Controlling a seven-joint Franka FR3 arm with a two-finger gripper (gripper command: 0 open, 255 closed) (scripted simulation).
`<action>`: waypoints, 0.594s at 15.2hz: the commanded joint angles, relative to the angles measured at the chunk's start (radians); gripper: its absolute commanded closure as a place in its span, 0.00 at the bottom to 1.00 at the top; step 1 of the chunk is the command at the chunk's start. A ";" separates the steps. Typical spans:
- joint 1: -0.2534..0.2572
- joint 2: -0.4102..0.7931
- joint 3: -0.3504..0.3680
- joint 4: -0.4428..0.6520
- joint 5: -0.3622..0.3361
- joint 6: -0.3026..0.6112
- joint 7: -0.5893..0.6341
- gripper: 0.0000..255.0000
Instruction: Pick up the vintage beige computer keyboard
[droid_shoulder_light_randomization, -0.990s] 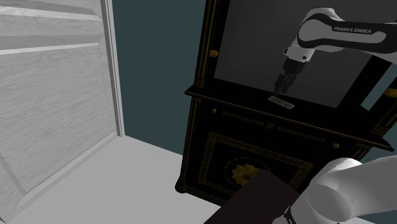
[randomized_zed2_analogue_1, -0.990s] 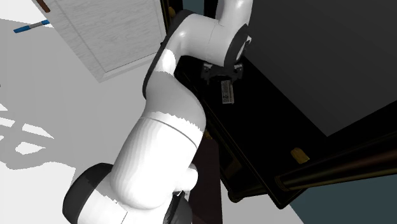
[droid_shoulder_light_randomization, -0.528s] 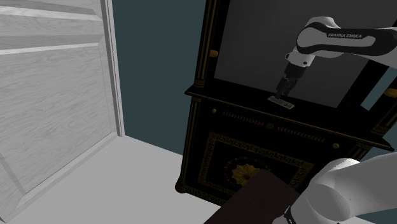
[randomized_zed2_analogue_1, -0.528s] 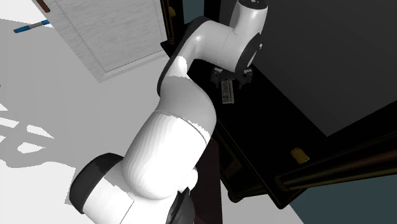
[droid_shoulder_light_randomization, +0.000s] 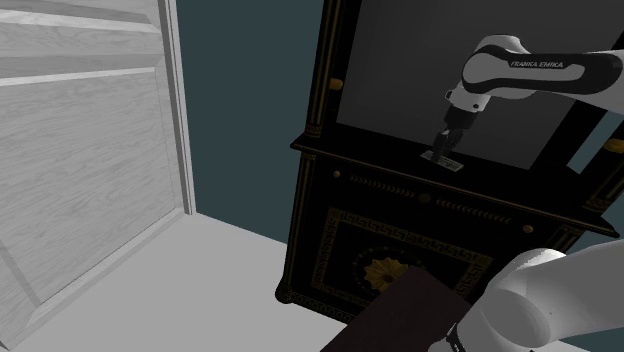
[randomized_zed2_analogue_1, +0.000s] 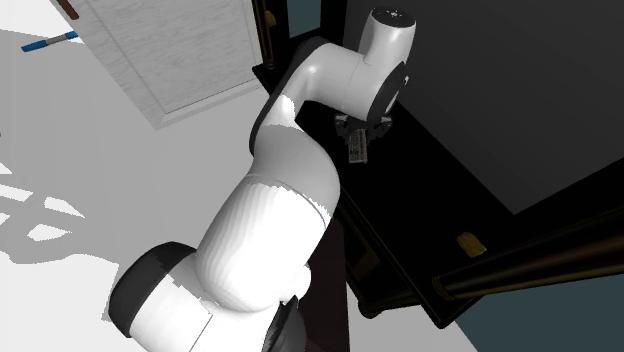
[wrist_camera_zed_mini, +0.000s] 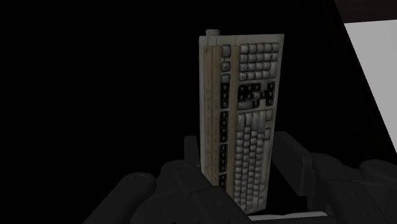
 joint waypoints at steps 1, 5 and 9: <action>0.000 0.000 0.000 0.000 0.000 0.000 0.000 1.00; 0.000 0.000 0.000 -0.001 0.000 0.000 0.000 1.00; 0.003 0.005 0.004 0.043 0.005 -0.039 -0.002 1.00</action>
